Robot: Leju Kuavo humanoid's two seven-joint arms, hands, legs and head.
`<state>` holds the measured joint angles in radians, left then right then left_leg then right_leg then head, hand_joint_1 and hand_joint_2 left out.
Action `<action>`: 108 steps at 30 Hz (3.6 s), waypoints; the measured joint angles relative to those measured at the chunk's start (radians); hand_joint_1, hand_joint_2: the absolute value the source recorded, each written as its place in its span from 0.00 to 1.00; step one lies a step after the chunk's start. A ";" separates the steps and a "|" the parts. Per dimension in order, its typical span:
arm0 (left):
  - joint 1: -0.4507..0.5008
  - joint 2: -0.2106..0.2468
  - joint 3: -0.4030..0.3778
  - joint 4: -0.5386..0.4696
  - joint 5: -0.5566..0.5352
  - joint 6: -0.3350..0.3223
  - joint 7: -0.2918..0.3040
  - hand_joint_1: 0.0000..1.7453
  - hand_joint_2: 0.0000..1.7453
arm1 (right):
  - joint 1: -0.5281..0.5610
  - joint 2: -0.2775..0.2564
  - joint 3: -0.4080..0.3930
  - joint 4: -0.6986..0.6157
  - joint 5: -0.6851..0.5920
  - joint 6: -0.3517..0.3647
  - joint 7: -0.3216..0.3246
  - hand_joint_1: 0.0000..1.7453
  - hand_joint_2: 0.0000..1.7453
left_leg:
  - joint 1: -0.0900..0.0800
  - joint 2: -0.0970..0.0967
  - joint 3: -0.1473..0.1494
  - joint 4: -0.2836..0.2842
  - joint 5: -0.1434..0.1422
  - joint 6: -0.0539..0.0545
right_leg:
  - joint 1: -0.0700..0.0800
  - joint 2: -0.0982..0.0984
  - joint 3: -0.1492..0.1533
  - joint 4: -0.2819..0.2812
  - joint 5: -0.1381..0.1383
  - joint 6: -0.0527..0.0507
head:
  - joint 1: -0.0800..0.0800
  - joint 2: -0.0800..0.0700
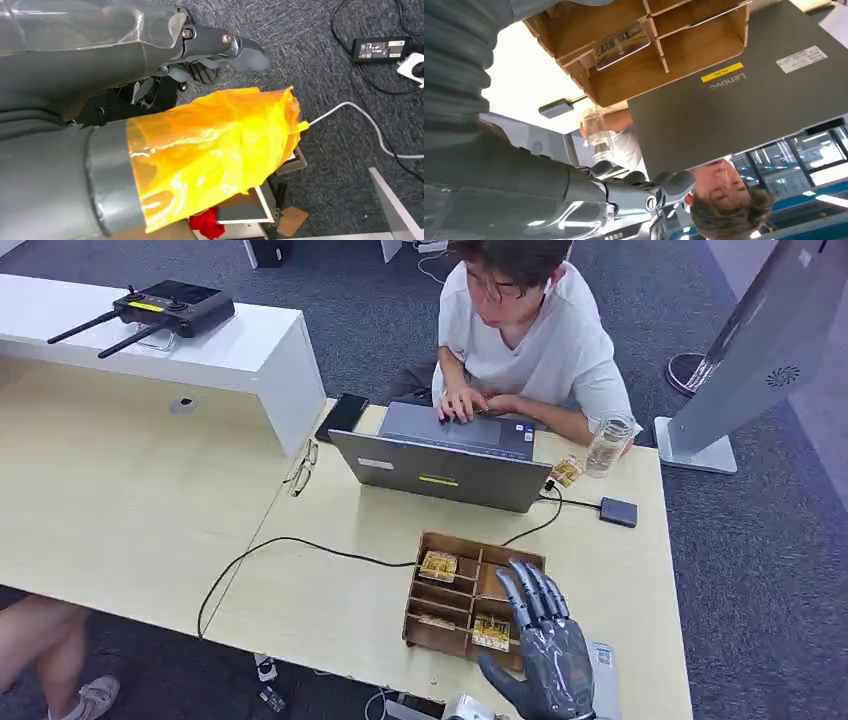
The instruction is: Pass the card to the sensor for recognition and then transmit it.
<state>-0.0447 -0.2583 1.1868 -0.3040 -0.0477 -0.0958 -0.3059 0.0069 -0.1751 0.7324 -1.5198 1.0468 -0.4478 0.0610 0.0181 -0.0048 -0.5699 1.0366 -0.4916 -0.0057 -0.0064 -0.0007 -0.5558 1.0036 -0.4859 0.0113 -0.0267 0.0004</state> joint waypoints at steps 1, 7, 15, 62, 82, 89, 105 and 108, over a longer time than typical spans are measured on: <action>0.000 0.000 0.000 0.000 -0.001 0.000 0.000 0.00 0.00 | -0.006 0.000 0.001 0.006 -0.002 0.006 0.003 0.00 1.00 | 0.000 0.000 0.000 0.000 0.000 0.000 | 0.000 0.000 0.000 0.000 0.000 0.000 | 0.000 0.000; -0.005 0.000 0.000 0.000 -0.004 -0.001 -0.001 0.00 0.00 | -0.039 0.006 0.015 0.040 -0.009 0.024 0.014 0.00 1.00 | 0.000 0.000 0.000 0.000 0.000 0.000 | 0.000 0.000 0.000 0.000 0.000 0.000 | 0.000 0.000; -0.007 0.000 0.000 0.001 -0.005 -0.003 -0.001 0.00 0.00 | -0.056 0.010 0.017 0.068 -0.010 0.031 0.036 0.02 1.00 | 0.000 0.000 0.000 0.000 0.000 0.000 | 0.000 0.000 0.000 0.000 0.000 0.000 | 0.000 0.000; -0.010 0.000 0.000 0.001 -0.002 -0.009 -0.003 0.00 0.00 | -0.068 0.044 -0.017 0.145 0.010 0.063 0.075 0.17 1.00 | 0.000 0.000 0.000 0.000 0.000 0.000 | 0.000 0.000 0.000 0.000 0.000 0.000 | 0.000 0.000; -0.011 0.000 0.000 0.001 0.000 -0.012 -0.006 0.00 0.00 | -0.109 0.052 -0.032 0.187 -0.019 0.084 0.053 0.23 1.00 | 0.000 0.000 0.000 0.000 0.000 0.000 | 0.000 0.000 0.000 0.000 0.001 0.000 | 0.000 0.000; -0.013 0.000 0.000 0.001 0.003 -0.013 -0.010 0.00 0.00 | -0.103 0.065 -0.034 0.203 0.004 0.082 0.073 0.28 1.00 | 0.000 0.000 0.000 0.000 0.000 0.000 | 0.000 0.000 -0.001 0.000 0.001 -0.001 | 0.000 0.000; -0.013 0.000 0.000 0.001 0.005 -0.016 -0.010 0.00 0.00 | -0.099 0.069 -0.033 0.204 0.008 0.098 0.076 0.75 1.00 | 0.000 0.000 0.000 0.000 0.000 0.000 | 0.000 0.000 0.000 0.000 0.001 -0.001 | 0.000 0.000; -0.013 0.000 0.000 0.001 0.006 -0.018 -0.010 0.00 0.00 | -0.099 0.069 -0.033 0.204 0.008 0.100 0.076 0.75 1.00 | 0.000 0.000 0.000 0.000 0.000 0.000 | 0.000 0.000 0.000 0.000 0.001 -0.001 | 0.000 0.000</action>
<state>-0.0573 -0.2586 1.1864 -0.3025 -0.0412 -0.1137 -0.3162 -0.0925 -0.1064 0.6992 -1.3153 1.0548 -0.3483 0.1366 0.0181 -0.0047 -0.5702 1.0366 -0.4913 -0.0055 -0.0064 -0.0008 -0.5562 1.0036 -0.4850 0.0104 -0.0267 0.0004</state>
